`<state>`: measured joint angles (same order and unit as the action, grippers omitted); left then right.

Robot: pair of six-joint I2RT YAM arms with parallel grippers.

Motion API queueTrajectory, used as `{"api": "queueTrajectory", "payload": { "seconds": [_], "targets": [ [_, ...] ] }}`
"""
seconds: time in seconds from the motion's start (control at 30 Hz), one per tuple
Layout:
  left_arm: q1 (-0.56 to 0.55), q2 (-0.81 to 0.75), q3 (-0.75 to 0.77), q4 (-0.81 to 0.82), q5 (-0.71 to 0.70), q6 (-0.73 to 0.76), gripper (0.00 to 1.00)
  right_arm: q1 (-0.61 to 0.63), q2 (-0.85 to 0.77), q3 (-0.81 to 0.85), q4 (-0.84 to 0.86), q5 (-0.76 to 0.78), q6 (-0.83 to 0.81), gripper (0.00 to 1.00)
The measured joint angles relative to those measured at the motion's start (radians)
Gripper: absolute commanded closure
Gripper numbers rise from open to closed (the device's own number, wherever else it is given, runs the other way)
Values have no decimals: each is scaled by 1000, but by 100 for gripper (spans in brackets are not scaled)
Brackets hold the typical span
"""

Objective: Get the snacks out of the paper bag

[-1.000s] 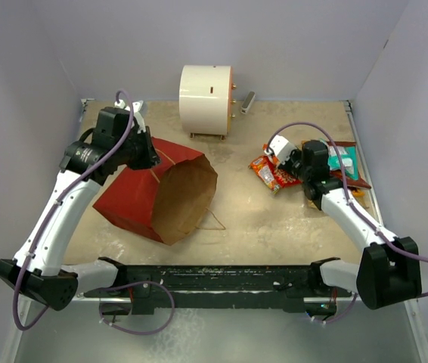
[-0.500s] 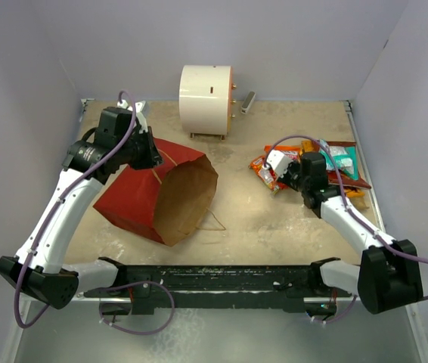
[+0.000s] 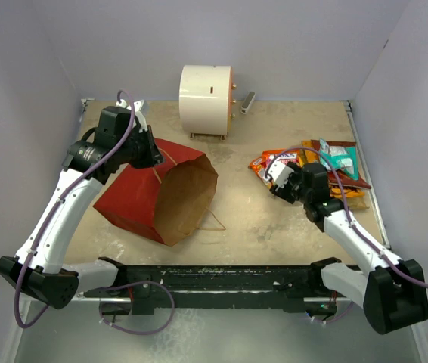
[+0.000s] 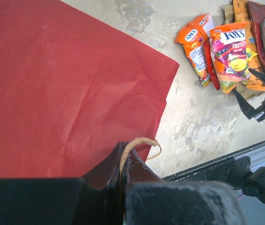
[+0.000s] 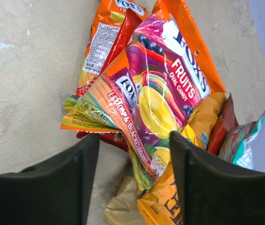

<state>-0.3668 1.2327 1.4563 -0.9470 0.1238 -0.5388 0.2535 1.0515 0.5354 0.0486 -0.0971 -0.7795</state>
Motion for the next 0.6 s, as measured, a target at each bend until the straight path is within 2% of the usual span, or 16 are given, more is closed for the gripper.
{"api": "queueTrajectory", "payload": {
  "seconds": [0.03,0.13,0.27,0.37,0.6],
  "targets": [
    [0,0,0,1,2,-2,100,0,-3,6,-6,0,11,17],
    [0,0,0,5,12,-11,100,1,-5,61,-44,-5,68,1],
    [0,0,0,16,52,-37,100,1,-21,152,-71,-21,199,0],
    [0,0,0,44,116,-72,100,2,-48,202,-72,-13,358,0],
    [0,29,35,163,303,-217,100,2,-29,380,-170,105,726,1]
  ]
}}
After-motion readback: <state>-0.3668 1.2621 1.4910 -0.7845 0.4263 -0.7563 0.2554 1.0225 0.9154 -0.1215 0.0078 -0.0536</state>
